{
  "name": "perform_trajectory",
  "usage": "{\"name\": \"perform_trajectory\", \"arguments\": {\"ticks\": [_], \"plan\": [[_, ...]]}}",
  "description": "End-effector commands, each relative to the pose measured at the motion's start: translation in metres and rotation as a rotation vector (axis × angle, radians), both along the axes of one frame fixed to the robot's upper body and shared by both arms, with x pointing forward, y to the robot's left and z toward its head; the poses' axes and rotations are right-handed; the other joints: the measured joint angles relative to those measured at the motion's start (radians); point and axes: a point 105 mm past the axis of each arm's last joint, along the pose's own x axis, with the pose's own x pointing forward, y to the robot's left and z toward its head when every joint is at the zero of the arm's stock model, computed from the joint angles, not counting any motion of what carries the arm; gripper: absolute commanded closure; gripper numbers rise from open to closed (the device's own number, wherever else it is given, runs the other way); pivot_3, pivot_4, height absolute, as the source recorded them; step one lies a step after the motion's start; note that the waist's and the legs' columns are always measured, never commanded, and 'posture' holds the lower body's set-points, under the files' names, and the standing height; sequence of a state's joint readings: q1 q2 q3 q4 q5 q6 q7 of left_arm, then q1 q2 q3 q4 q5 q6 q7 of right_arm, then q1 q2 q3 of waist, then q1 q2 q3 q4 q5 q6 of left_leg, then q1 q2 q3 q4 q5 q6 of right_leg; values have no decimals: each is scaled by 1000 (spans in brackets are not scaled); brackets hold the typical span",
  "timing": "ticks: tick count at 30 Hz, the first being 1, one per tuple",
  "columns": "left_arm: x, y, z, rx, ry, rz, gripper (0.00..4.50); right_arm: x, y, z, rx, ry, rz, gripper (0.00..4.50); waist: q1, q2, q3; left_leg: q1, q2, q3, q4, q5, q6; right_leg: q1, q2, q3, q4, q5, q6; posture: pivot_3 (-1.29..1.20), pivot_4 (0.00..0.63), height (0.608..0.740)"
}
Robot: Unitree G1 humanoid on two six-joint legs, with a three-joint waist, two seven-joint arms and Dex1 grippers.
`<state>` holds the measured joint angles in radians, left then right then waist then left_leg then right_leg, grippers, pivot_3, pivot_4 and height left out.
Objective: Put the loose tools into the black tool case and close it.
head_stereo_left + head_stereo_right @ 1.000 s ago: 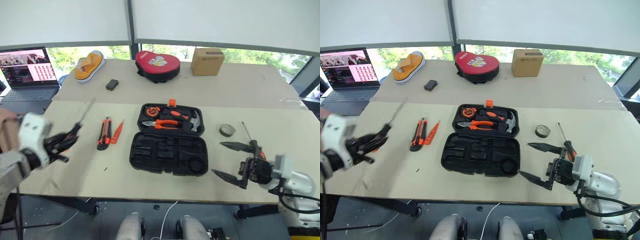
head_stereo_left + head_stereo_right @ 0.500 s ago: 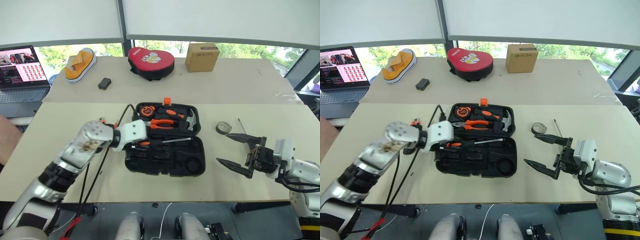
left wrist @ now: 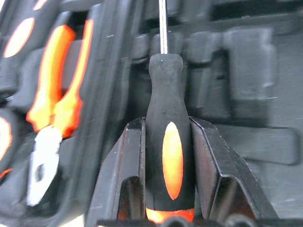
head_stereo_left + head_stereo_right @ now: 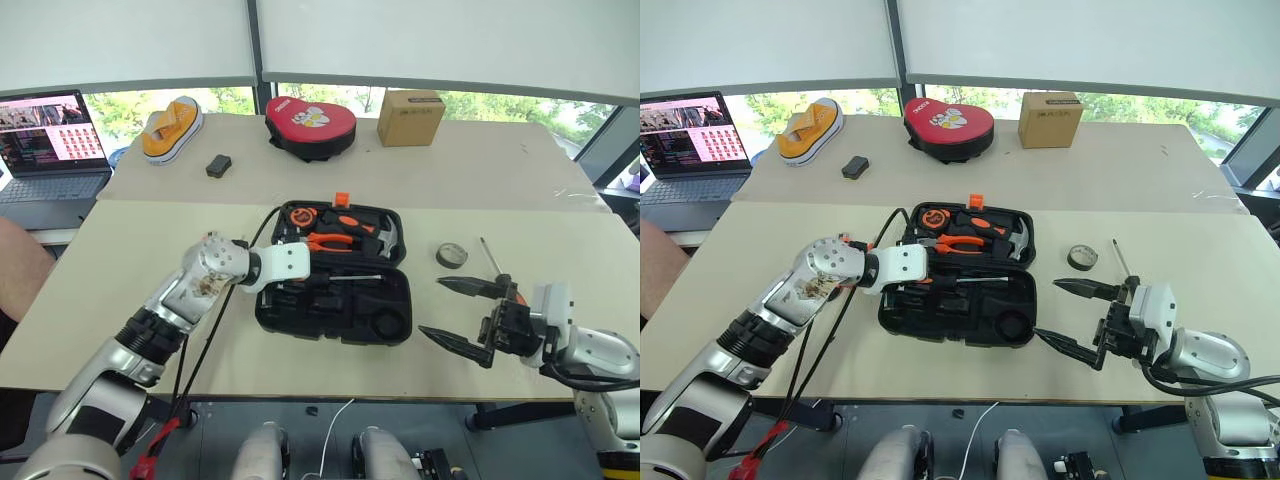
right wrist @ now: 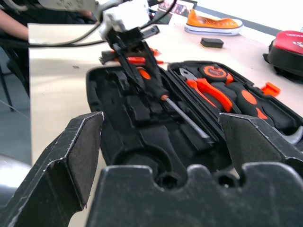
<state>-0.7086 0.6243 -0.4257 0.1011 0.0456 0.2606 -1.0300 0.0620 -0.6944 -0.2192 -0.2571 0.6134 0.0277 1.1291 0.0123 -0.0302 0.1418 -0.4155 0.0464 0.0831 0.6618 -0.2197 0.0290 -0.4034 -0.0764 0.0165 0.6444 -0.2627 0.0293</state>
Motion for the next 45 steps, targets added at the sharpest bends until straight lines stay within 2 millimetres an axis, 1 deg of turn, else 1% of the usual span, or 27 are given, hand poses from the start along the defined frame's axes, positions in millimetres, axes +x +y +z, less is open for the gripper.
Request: {"name": "perform_trajectory", "arguments": {"ticks": [1,5,8,12,16,18,20,23,25,26,27,28,30,32,34,35,36,38,41,45], "plan": [[1,-2,25,-8,-70,-42,3634,-4,1,10,39,-15,11,0,0,0,0,0,0,0,0,0,0,0,0,0,0,0,0,0,150,740],[5,8,11,95,-88,-60,3634,-4,2,10,37,-16,9,0,0,0,0,0,0,0,0,0,0,0,0,0,0,0,0,0,150,740],[7,10,3,131,-87,-68,3634,-5,3,10,35,-16,4,0,0,0,0,0,0,1,0,0,0,0,0,0,0,0,0,0,150,740],[16,8,-2,139,-106,-43,3634,-6,4,9,36,-12,1,0,3,0,0,0,-1,1,0,0,0,0,0,0,0,0,0,0,150,740],[12,0,-5,124,-87,-82,3634,-11,7,13,87,-5,15,0,2,0,0,0,-1,1,0,0,0,0,0,0,0,0,0,0,150,740],[9,-4,-3,91,-84,-98,2626,-13,9,13,90,11,22,0,1,0,0,0,0,1,0,0,0,0,0,0,0,0,0,0,150,740],[11,-8,6,40,-127,-101,2024,-14,9,13,90,22,24,0,1,0,0,0,0,1,0,0,0,0,0,0,0,0,0,0,150,740],[15,-15,30,-152,-181,-59,899,-16,9,11,89,43,23,0,3,0,0,0,0,0,0,0,0,0,0,0,0,0,0,0,150,740],[13,-16,40,-289,-140,-25,899,-17,9,10,92,51,18,0,3,0,0,0,0,-1,1,0,0,0,-1,0,1,0,0,0,150,740],[13,-13,37,-340,-104,5,899,-17,9,9,94,54,15,0,1,0,0,0,0,-2,1,0,0,0,-1,0,1,0,0,0,150,740],[13,-10,32,-364,-64,29,1354,-17,9,9,98,56,11,0,0,0,0,0,0,-2,1,0,0,0,0,0,1,0,0,0,150,740],[13,-8,28,-374,-39,44,1584,-17,9,9,100,57,8,0,-2,0,0,0,0,-2,1,0,0,0,0,0,1,0,0,0,150,740],[15,-7,23,-408,-3,80,2333,-16,10,9,108,56,4,0,-5,0,0,0,1,-2,1,0,0,0,1,0,2,0,0,0,150,740],[19,-6,16,-429,31,130,3185,-15,10,9,112,56,-1,0,-2,0,0,0,1,-2,1,0,0,0,1,0,2,0,0,0,150,740],[18,-7,5,-406,59,135,3868,-15,9,9,113,56,-5,0,1,0,0,0,0,-2,1,0,0,0,0,0,2,0,0,0,150,740],[17,-10,1,-399,68,133,4291,-14,9,9,114,55,-9,0,1,0,0,0,0,-2,1,0,0,0,0,0,2,0,0,0,150,740],[17,-11,-1,-397,73,133,4469,-14,9,9,115,54,-12,0,2,0,0,0,-1,-2,1,0,0,0,0,0,2,0,0,0,150,740],[14,-17,-11,-374,100,118,4469,-13,8,9,116,53,-16,0,2,0,0,0,-1,-2,1,0,0,0,0,0,2,0,0,0,150,740],[11,-20,-27,-322,130,121,4469,-13,8,8,117,54,-20,0,1,0,0,0,-1,-1,1,0,0,0,0,0,2,0,0,0,150,740],[7,-24,-39,-295,165,121,4469,-12,6,5,117,62,-32,0,1,0,0,1,-1,-2,1,0,0,1,0,0,2,0,0,0,150,740]]}}
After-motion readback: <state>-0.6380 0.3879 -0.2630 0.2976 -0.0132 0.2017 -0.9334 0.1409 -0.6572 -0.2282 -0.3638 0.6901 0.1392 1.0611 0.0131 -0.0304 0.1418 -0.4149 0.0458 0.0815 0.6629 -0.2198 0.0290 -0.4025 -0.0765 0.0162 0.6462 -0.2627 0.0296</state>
